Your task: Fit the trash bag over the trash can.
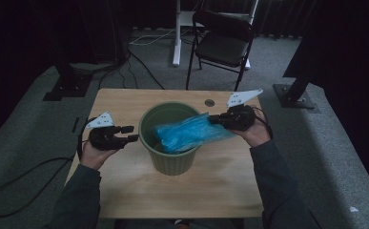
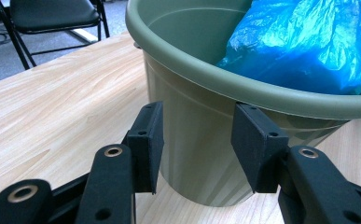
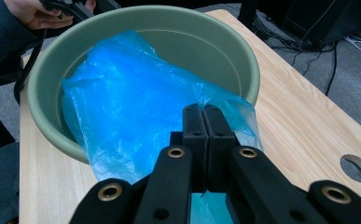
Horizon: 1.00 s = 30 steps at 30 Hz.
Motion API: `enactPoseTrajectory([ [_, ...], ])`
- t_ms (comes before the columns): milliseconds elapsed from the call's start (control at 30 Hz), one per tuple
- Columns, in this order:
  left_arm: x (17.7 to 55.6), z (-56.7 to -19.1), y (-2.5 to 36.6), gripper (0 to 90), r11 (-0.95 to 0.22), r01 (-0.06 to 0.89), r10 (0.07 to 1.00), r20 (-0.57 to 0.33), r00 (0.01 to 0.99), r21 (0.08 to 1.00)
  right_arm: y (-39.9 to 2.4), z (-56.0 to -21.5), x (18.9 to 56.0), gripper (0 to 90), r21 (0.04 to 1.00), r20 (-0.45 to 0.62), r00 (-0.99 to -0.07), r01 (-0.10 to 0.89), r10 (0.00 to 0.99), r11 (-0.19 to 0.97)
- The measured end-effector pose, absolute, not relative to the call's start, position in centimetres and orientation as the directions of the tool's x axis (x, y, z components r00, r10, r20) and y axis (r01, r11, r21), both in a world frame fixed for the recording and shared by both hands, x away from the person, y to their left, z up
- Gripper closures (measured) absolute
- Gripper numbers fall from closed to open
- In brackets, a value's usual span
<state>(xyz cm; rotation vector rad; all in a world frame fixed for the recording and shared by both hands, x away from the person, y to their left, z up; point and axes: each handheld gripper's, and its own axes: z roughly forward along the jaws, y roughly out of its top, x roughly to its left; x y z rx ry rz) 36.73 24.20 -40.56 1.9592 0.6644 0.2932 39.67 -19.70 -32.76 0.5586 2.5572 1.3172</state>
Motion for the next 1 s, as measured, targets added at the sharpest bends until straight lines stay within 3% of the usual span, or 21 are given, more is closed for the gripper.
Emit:
enactPoseTrajectory([
  [367, 36.1, -39.2, 24.6, 53.6, -0.324, 0.3, 0.558, -0.075, 0.827, 0.897, -19.6, -32.8, 39.8, 89.4, 0.817, -0.013, -0.908, 0.232, 0.419, 0.527],
  [1000, 36.1, -36.7, 21.4, 52.4, -0.354, 0.261, 0.492, -0.059, 0.869, 0.898, -18.8, -32.6, 40.0, 89.5, 0.823, -0.009, -0.914, 0.223, 0.405, 0.523],
])
